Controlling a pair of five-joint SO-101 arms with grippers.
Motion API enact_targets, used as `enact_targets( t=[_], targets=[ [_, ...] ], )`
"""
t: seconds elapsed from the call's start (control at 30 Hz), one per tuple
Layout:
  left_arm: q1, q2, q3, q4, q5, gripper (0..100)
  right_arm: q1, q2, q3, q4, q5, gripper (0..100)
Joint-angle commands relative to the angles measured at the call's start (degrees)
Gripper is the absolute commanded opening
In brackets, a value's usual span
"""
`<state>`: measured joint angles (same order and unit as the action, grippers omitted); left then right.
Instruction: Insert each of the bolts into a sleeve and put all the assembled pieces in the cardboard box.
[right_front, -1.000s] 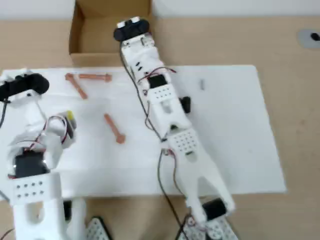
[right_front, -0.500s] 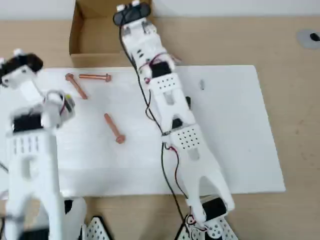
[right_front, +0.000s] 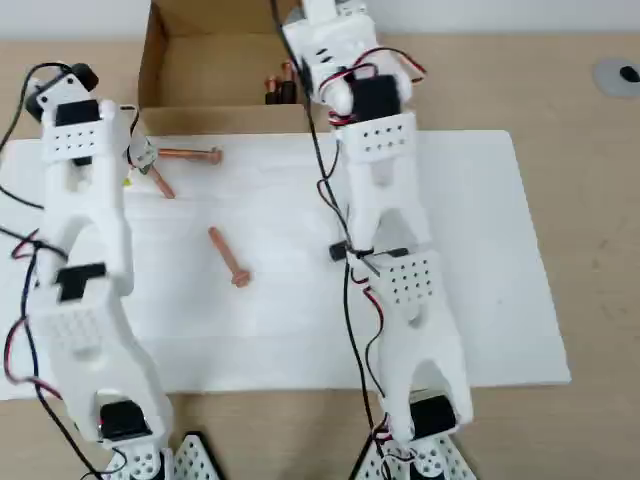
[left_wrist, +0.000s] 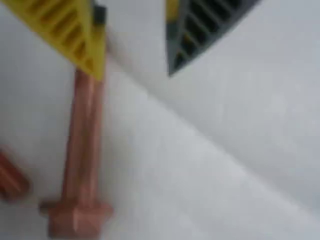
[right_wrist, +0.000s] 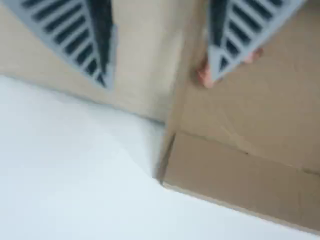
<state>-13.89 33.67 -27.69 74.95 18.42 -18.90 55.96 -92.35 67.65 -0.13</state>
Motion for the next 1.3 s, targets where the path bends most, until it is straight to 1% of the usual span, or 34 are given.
enact_targets(
  t=[0.0, 0.2, 0.27, 0.4, 0.63, 0.73, 0.9, 1.0, 1.27],
  targets=[
    [-0.3, 8.8, -15.8, 2.9, 1.1, 9, 1.1, -8.3, -3.2, 4.9, -0.2, 15.9],
    [-0.2, 22.8, -32.6, 3.6, 1.1, 9, 1.0, -11.6, -3.2, 11.1, -0.4, 15.8],
    [-0.2, 25.4, -37.3, 5.5, 2.9, 9, 1.1, -11.7, -3.2, 12.7, -0.3, 15.8],
    [-0.2, 26.9, -46.4, 12.2, 5.1, 9, 1.1, -11.6, -3.1, 13.6, -0.4, 15.8],
    [1.1, 26.9, -66.2, 25.8, 5.2, 9, 1.1, -11.6, -3.1, 13.6, -0.2, 15.7],
    [2.5, 26.3, -65.6, 25.8, 5.3, 9, 1.1, -10.4, -3.1, 13.6, -0.2, 15.7],
    [4.4, 25.8, -57.4, 25.1, 5.6, 9, 1.1, -8.2, -3.1, 13.6, -0.2, 15.7],
    [4.0, 27.4, -54.1, 22.7, 7.6, 9, 1.1, -7.9, -3.1, 13.6, -0.2, 15.7],
    [3.9, 31.9, -53.5, 18.5, 7.6, 9, 1.1, -7.9, -3.1, 13.7, -0.2, 15.7]
  ],
)
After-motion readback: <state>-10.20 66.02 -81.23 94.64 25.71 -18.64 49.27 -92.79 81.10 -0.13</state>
